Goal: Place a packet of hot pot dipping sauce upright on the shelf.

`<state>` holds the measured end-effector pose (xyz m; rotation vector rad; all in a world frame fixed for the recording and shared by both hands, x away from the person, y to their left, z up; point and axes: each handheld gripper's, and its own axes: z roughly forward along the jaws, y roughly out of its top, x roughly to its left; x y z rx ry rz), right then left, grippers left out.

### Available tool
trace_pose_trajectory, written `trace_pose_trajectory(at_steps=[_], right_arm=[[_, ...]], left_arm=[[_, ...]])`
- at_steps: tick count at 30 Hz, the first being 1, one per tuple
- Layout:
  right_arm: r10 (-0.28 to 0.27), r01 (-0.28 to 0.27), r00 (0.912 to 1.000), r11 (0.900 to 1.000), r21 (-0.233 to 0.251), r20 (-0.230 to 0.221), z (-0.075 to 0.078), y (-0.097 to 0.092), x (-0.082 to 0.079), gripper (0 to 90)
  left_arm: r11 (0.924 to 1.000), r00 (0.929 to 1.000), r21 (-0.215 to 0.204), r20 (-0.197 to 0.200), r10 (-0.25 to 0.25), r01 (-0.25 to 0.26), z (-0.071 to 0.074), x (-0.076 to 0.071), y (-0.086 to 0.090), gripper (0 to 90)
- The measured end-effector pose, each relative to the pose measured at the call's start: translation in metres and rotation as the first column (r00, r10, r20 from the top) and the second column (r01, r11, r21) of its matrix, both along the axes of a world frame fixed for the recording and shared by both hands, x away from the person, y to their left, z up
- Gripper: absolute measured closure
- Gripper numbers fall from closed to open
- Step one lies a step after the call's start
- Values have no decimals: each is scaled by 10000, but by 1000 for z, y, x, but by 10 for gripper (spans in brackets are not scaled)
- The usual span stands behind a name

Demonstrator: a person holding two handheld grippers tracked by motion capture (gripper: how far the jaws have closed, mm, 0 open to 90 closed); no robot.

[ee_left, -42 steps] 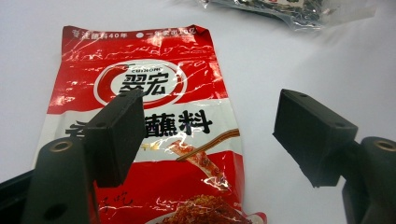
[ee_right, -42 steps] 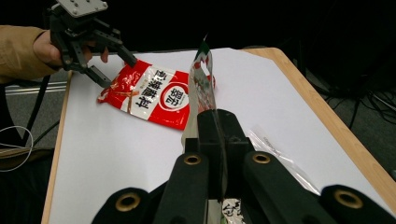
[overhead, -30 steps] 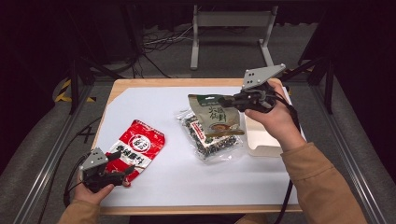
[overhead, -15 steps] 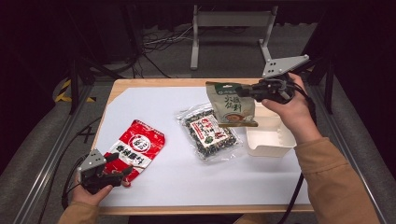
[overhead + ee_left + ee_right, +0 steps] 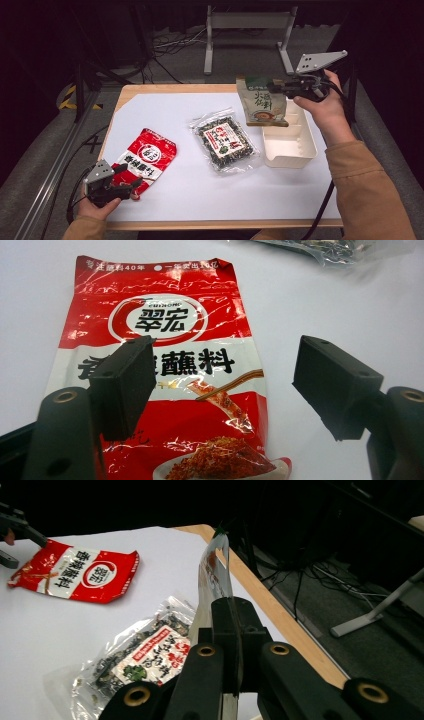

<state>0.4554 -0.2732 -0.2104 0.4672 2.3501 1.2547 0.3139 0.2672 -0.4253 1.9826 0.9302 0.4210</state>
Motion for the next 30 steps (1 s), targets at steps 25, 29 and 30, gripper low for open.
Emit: trace_pose_trajectory(at_steps=[25,29,30], right_arm=[[-907,911,9920,9958,-1,883,-8,-45,34,892],[-1028,1027,9906,9947,60,907,-12,-49,41,893],[-1035,1035,9902,9946,48,936,-13,-50,42,892]], left_arm=[[9998,9998,90,3,-177,177,0,5,-3,251],[9998,9998,118,-12,-179,179,0,5,-3,250],[9998,9998,114,-11,-176,176,0,5,-3,250]])
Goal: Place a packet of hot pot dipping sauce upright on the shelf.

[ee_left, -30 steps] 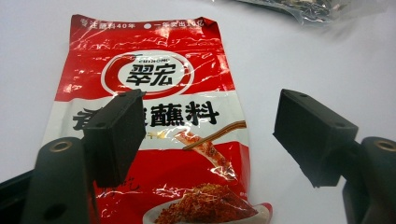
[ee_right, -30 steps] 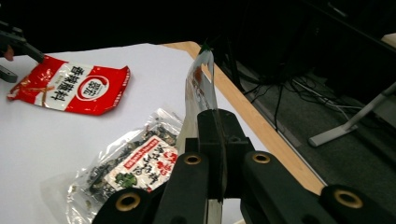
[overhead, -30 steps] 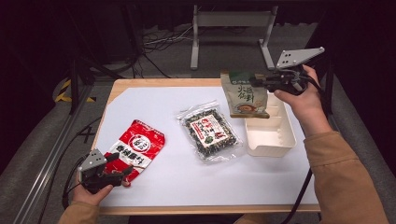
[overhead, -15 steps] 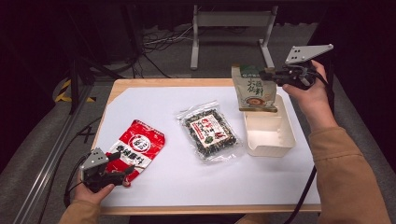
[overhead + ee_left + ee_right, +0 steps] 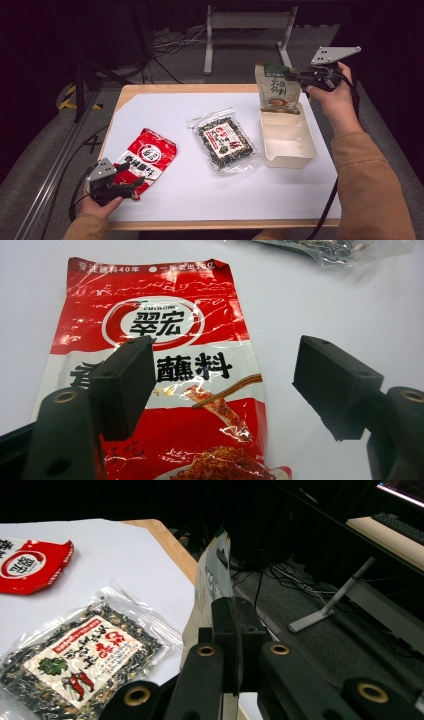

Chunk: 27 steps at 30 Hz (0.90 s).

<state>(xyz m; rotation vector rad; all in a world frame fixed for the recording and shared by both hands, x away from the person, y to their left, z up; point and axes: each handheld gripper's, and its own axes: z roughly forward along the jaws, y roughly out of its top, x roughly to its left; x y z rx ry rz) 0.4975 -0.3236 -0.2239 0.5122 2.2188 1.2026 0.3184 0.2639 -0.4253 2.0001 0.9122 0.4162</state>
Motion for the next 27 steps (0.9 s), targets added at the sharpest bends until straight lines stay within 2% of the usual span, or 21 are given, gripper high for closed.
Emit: trace_pose_trajectory(at_steps=[6,11,21,27], right_arm=[[-71,71,10000,9999,145,62,-8,-6,9,893],[-167,167,9998,9999,3,84,-14,-11,18,893],[-260,260,9997,9996,129,-22,-30,-23,33,892],[-273,276,9995,9995,164,-173,-43,-27,42,893]], left_arm=[[9999,10000,-85,-46,59,-59,0,-1,0,250],[9999,9999,-48,-32,145,-145,0,-3,3,250],[9989,9990,-233,-182,410,-415,-1,-12,9,248],[9988,9988,-177,-163,459,-462,-2,-12,10,247]])
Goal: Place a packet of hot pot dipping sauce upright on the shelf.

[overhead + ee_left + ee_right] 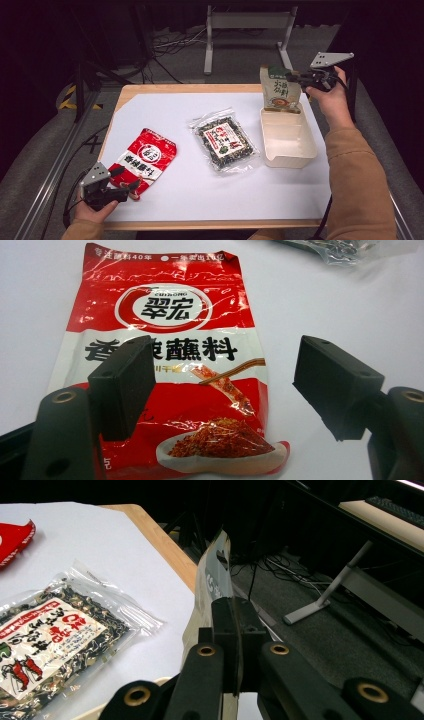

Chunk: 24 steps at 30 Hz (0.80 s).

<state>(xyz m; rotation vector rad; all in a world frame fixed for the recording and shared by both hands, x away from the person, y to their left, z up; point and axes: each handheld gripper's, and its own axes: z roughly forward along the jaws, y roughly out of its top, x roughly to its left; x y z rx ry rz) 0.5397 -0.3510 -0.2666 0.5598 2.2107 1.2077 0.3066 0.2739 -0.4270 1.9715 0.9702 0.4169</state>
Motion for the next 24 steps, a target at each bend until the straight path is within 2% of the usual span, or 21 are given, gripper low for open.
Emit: trace_pose_trajectory(at_steps=[15,24], right_arm=[[7,-17,9992,9996,-274,-390,-21,2,5,892],[25,-33,9985,9999,-137,-539,-29,0,1,890]], left_arm=[[9999,9999,-41,8,-115,115,0,3,-2,246],[9998,9998,-26,15,-217,217,0,6,-5,246]])
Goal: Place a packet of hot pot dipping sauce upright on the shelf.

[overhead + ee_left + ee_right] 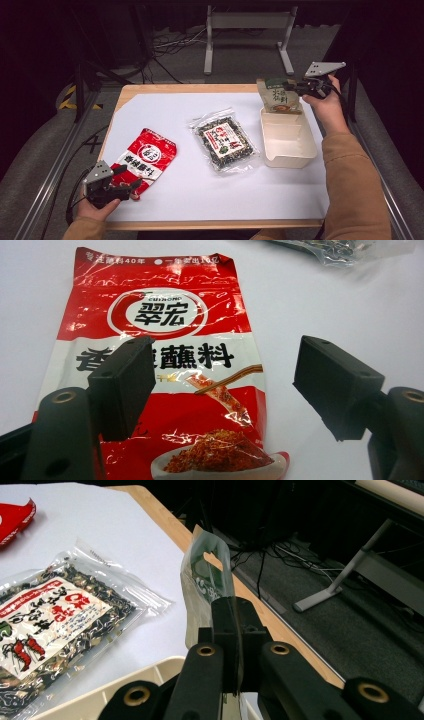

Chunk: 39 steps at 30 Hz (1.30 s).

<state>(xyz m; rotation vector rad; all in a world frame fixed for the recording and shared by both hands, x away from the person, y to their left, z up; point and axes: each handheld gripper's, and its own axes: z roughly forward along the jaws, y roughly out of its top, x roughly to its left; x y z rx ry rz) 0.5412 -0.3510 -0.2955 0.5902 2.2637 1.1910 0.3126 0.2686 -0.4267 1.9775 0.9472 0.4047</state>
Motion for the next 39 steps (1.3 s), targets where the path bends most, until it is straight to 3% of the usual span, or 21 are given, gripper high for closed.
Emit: trace_pose_trajectory(at_steps=[11,17,20,24,31,37,39], right_arm=[[-575,569,9971,9983,-144,-502,-17,-7,-3,889],[-1508,1472,9823,9883,-404,-1107,-25,-15,-4,890],[-1603,1586,9796,9871,-236,-1209,-29,-18,-4,890],[-1619,1585,9797,9867,-369,-1187,-28,-17,-6,880],[-1854,1815,9781,9822,-484,-942,-25,-15,-7,747],[-1973,1970,9783,9803,-111,-637,-16,-15,-13,573],[-2015,2007,9784,9794,-198,-472,-13,-15,-15,532]], left_arm=[[9999,9999,22,5,-122,122,0,3,-2,246],[9999,9999,4,-7,-126,126,1,1,-3,246],[9999,9999,15,-18,-153,153,1,1,-4,246],[9999,9999,23,12,-132,132,1,2,-4,246],[9999,9999,10,53,-142,142,1,3,-4,244],[9997,9997,28,11,-224,224,1,4,-5,245],[9996,9996,38,21,-270,270,1,5,-6,245]])
